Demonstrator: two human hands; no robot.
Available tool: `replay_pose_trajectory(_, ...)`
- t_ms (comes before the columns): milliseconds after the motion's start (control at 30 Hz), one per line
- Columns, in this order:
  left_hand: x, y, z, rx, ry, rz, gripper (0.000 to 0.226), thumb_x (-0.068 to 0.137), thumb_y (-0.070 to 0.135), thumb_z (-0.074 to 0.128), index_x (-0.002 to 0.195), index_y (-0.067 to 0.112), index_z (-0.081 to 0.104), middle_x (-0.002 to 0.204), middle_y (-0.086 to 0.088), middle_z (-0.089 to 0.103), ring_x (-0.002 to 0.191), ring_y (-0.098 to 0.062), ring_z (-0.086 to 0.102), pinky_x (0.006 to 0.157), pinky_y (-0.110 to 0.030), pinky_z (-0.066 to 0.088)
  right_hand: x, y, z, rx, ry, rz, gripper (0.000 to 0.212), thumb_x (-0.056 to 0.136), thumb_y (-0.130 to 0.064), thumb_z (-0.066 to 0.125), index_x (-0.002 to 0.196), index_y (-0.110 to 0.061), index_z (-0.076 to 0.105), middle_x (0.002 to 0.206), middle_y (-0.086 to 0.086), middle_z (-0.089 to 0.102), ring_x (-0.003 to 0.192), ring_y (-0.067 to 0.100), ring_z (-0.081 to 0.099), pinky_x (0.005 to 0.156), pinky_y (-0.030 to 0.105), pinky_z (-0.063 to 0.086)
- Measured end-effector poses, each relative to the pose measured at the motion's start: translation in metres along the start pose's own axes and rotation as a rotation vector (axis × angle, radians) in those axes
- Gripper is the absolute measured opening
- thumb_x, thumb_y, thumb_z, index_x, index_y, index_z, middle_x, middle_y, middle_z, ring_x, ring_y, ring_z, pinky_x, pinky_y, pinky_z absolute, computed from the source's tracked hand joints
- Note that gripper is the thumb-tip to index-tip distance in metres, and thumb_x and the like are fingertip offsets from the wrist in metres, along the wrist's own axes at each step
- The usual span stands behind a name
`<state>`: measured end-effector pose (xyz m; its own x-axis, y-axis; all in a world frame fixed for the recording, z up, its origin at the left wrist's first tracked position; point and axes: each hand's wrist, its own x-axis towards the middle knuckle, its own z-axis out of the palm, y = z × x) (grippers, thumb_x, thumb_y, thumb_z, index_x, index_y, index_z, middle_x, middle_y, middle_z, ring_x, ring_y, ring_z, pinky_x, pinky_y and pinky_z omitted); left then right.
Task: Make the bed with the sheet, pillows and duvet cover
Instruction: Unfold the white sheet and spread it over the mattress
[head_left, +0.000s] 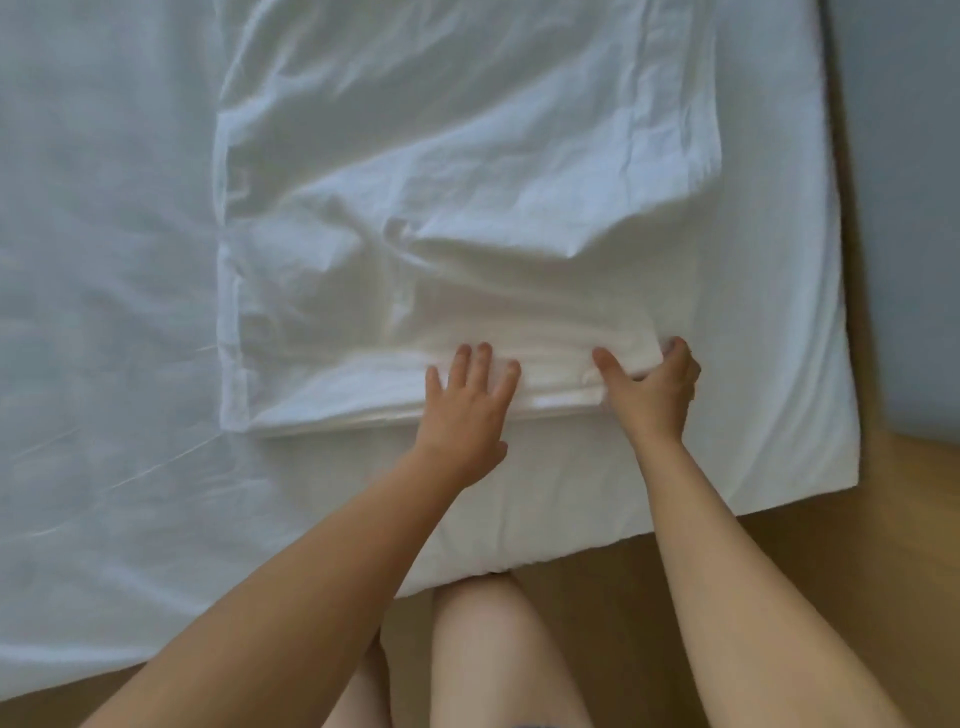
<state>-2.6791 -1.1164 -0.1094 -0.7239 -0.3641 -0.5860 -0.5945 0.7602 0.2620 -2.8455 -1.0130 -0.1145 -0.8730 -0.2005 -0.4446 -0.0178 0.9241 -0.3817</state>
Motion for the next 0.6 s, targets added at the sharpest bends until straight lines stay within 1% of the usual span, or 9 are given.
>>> replay_pose_trajectory(67, 0.009, 0.014, 0.006, 0.039, 0.013, -0.054, 0.086, 0.089, 0.032, 0.057, 0.148, 0.026, -0.006, 0.155, -0.013, -0.004, 0.143, -0.034, -0.002, 0.109, -0.056, 0.015, 0.010, 0.004, 0.000, 0.135, -0.051, 0.078, 0.110, 0.067, -0.053, 0.076, 0.148, -0.012, 0.015, 0.147, 0.010, 0.023, 0.133, 0.029, 0.032, 0.108, 0.044, 0.033)
replay_pose_trajectory(133, 0.016, 0.017, 0.008, 0.095, 0.044, -0.091, 0.083, 0.091, 0.026, 0.054, 0.149, 0.027, -0.005, 0.153, -0.012, 0.005, 0.140, -0.032, 0.008, 0.105, -0.051, 0.023, 0.020, 0.003, 0.002, 0.168, -0.032, 0.125, 0.120, 0.064, -0.055, 0.079, 0.150, -0.014, 0.006, 0.150, 0.009, 0.017, 0.136, 0.029, 0.025, 0.109, 0.042, 0.031)
replay_pose_trajectory(233, 0.026, 0.012, 0.000, 0.111, 0.115, -0.059, 0.069, 0.090, 0.018, 0.052, 0.147, 0.028, 0.016, 0.140, -0.007, 0.032, 0.122, -0.028, 0.034, 0.088, -0.038, 0.035, 0.030, 0.001, 0.004, 0.192, -0.022, 0.175, 0.122, 0.062, -0.053, 0.081, 0.150, -0.017, 0.004, 0.152, 0.009, 0.014, 0.135, 0.030, 0.023, 0.107, 0.044, 0.031)
replay_pose_trajectory(300, 0.031, 0.010, -0.011, -0.022, 0.144, -0.085, 0.054, 0.090, 0.010, 0.048, 0.141, 0.025, 0.036, 0.125, -0.006, 0.047, 0.107, -0.029, 0.043, 0.078, -0.035, 0.038, 0.036, -0.004, -0.001, 0.293, -0.098, 0.208, 0.107, 0.067, -0.042, 0.081, 0.147, -0.013, 0.017, 0.146, 0.010, 0.028, 0.129, 0.027, 0.037, 0.098, 0.034, 0.042)
replay_pose_trajectory(333, 0.031, 0.013, -0.015, -0.083, 0.162, -0.108, 0.050, 0.090, 0.007, 0.046, 0.137, 0.023, 0.043, 0.118, -0.007, 0.052, 0.101, -0.029, 0.045, 0.072, -0.035, 0.038, 0.038, -0.006, -0.006, 0.339, -0.139, 0.216, 0.090, 0.070, -0.035, 0.080, 0.141, -0.010, 0.030, 0.138, 0.010, 0.041, 0.122, 0.026, 0.047, 0.086, 0.029, 0.047)
replay_pose_trajectory(400, 0.022, 0.021, -0.019, -0.119, 0.188, -0.095, 0.047, 0.088, 0.003, 0.048, 0.132, 0.021, 0.051, 0.108, -0.007, 0.057, 0.093, -0.029, 0.047, 0.062, -0.033, 0.035, 0.037, -0.004, -0.021, 0.346, -0.159, 0.176, 0.046, 0.074, -0.025, 0.074, 0.113, -0.008, 0.053, 0.109, 0.006, 0.060, 0.100, 0.027, 0.060, 0.066, 0.025, 0.045)
replay_pose_trajectory(467, 0.004, 0.031, -0.019, -0.101, 0.207, 0.011, 0.047, 0.081, -0.002, 0.058, 0.123, 0.019, 0.059, 0.098, -0.006, 0.060, 0.085, -0.029, 0.051, 0.054, -0.030, 0.032, 0.028, 0.008, -0.037, 0.341, -0.101, 0.091, 0.023, 0.073, -0.025, 0.070, 0.088, -0.015, 0.055, 0.082, -0.003, 0.061, 0.077, 0.020, 0.061, 0.058, 0.025, 0.042)
replay_pose_trajectory(533, -0.006, 0.038, -0.021, -0.072, 0.159, 0.085, 0.048, 0.077, 0.000, 0.064, 0.121, 0.019, 0.061, 0.099, -0.004, 0.061, 0.084, -0.028, 0.054, 0.052, -0.029, 0.033, 0.011, 0.020, -0.048, 0.319, -0.063, 0.055, 0.024, 0.075, -0.030, 0.071, 0.085, -0.018, 0.052, 0.078, -0.009, 0.057, 0.069, 0.014, 0.057, 0.054, 0.024, 0.040)
replay_pose_trajectory(600, 0.000, 0.042, -0.025, -0.038, -0.069, 0.025, 0.047, 0.088, 0.017, 0.056, 0.133, 0.026, 0.047, 0.122, -0.001, 0.053, 0.104, -0.026, 0.050, 0.069, -0.032, 0.042, 0.001, 0.028, -0.047, 0.143, -0.128, 0.115, 0.042, 0.082, -0.037, 0.067, 0.113, -0.015, 0.049, 0.099, -0.002, 0.056, 0.085, 0.020, 0.057, 0.064, 0.030, 0.046)
